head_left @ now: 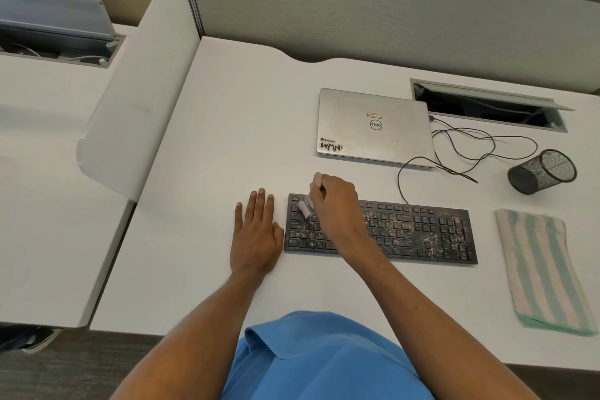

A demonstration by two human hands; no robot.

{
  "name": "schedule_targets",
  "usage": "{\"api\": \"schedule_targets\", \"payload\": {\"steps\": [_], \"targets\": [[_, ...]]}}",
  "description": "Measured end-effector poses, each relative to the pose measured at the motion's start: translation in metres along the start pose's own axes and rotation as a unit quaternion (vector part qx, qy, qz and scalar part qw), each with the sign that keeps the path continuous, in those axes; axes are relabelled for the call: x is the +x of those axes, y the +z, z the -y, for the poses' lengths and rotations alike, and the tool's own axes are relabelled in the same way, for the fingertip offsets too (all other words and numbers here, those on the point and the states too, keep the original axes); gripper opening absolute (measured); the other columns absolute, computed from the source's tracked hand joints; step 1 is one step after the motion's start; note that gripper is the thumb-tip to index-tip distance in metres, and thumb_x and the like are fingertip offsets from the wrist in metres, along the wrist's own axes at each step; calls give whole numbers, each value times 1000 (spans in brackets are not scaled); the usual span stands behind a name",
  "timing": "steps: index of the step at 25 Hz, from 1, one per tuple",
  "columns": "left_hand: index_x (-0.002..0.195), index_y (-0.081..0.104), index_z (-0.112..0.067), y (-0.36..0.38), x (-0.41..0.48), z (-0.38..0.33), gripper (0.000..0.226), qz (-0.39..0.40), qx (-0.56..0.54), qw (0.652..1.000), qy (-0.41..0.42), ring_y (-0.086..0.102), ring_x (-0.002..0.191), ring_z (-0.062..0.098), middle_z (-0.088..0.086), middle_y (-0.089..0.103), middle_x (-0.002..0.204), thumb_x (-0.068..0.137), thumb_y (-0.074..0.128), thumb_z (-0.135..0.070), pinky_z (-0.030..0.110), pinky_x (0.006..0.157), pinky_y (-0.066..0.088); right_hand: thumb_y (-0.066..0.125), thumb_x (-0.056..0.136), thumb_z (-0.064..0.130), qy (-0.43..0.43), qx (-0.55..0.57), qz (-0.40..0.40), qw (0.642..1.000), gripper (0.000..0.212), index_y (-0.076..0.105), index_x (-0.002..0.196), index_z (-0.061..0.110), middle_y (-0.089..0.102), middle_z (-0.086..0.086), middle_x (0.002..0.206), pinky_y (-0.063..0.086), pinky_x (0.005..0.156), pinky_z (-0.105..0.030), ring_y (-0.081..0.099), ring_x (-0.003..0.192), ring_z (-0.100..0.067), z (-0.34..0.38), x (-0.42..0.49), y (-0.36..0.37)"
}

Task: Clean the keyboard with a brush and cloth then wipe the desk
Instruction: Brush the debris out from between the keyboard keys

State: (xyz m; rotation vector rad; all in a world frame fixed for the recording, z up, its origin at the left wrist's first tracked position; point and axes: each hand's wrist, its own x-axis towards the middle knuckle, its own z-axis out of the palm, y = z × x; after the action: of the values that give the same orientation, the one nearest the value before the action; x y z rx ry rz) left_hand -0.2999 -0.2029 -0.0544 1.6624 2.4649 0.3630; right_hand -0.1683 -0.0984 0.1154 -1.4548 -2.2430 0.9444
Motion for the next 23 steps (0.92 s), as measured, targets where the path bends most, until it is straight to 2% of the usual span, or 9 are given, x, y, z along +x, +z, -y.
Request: {"api": "schedule_targets", "payload": {"steps": [3,5,9,12,16,20,23], "targets": [[167,24,-13,0,0,0,67,2,-1,1000,-3,6,164,22,7,13,177,103,29,-32,50,133,4,47,103,16,-2,-3,10,1000,34,48,69,10,50,1,60,33,53,-27,47,53,-3,0,-1,4],[167,25,-13,0,0,0,67,1,-2,1000,-2,7,164,22,7,14,177,103,29,-31,50,133,4,47,103,17,-6,-33,34,999,31,52,75,7,55,-2,64,35,57,-31,43,55,-8,0,-3,6],[167,25,-13,1,0,1,67,1,-3,1000,-3,7,164,22,7,14,177,103,29,-32,50,133,5,45,104,17,21,-89,87,992,27,57,83,5,58,-1,64,33,52,-21,47,50,-2,-2,-4,2],[167,24,-13,1,0,0,67,2,-1,1000,0,6,164,22,8,13,177,103,27,-33,50,133,5,46,103,17,7,-76,35,996,28,53,78,7,60,-6,69,44,59,-36,53,61,-18,-2,-2,-1],[167,24,-13,0,-1,0,67,1,-1,1000,-1,7,164,23,8,14,177,104,30,-32,50,133,5,45,103,19,4,-24,-4,1000,31,53,76,7,56,-4,68,40,60,-37,46,60,-18,1,0,1],[167,26,-13,0,0,0,66,0,-5,1000,-2,8,164,22,8,15,176,103,31,-31,50,133,5,48,102,17,-6,-71,49,996,26,49,77,10,60,-6,72,43,64,-41,50,64,-22,0,-2,10],[167,25,-13,-1,0,-1,67,2,-3,1000,-2,8,164,23,8,14,177,103,27,-32,50,133,5,45,103,17,21,-114,79,990,27,53,79,6,62,-7,69,39,55,-33,50,56,-15,-3,-1,4]]}}
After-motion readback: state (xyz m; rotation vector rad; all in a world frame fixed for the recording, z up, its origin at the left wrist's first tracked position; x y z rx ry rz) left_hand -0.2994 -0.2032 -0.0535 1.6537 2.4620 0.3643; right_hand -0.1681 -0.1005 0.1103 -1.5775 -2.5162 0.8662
